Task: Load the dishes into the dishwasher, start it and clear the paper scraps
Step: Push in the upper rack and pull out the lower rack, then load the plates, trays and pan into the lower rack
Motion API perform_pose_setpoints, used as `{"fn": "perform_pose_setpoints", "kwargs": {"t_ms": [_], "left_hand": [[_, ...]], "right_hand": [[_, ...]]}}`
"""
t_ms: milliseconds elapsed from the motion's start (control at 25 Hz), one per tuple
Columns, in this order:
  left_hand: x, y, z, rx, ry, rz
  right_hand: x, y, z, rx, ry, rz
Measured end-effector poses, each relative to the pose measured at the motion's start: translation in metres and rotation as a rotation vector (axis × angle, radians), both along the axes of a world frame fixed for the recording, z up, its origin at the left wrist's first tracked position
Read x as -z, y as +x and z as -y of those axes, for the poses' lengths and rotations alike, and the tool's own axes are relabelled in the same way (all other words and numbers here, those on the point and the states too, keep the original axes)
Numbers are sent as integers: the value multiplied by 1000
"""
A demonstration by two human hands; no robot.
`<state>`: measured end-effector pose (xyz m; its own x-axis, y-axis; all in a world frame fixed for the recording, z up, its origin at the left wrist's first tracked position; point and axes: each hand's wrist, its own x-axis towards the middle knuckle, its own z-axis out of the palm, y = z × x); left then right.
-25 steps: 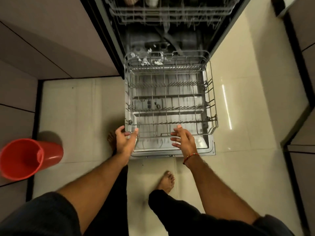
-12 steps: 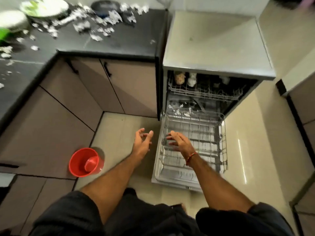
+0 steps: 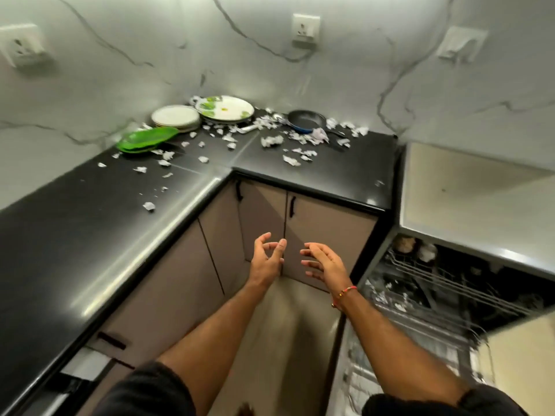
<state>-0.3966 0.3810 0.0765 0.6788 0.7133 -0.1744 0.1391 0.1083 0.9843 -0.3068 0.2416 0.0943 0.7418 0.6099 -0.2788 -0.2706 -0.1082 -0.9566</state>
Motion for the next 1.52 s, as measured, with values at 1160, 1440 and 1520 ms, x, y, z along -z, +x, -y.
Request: {"fn": "perform_pose_setpoints", "kwargs": {"t_ms": [1160, 1440, 1520], "left_hand": [[-45, 111, -362, -490, 69, -40], [-28, 148, -501, -613, -154, 5], [-25, 160, -545, -636, -276, 8]], "right_hand": [[-47, 195, -417, -333, 164, -22], [-36, 216, -522, -382, 122, -162], [-36, 221, -548, -381, 107, -167]]}}
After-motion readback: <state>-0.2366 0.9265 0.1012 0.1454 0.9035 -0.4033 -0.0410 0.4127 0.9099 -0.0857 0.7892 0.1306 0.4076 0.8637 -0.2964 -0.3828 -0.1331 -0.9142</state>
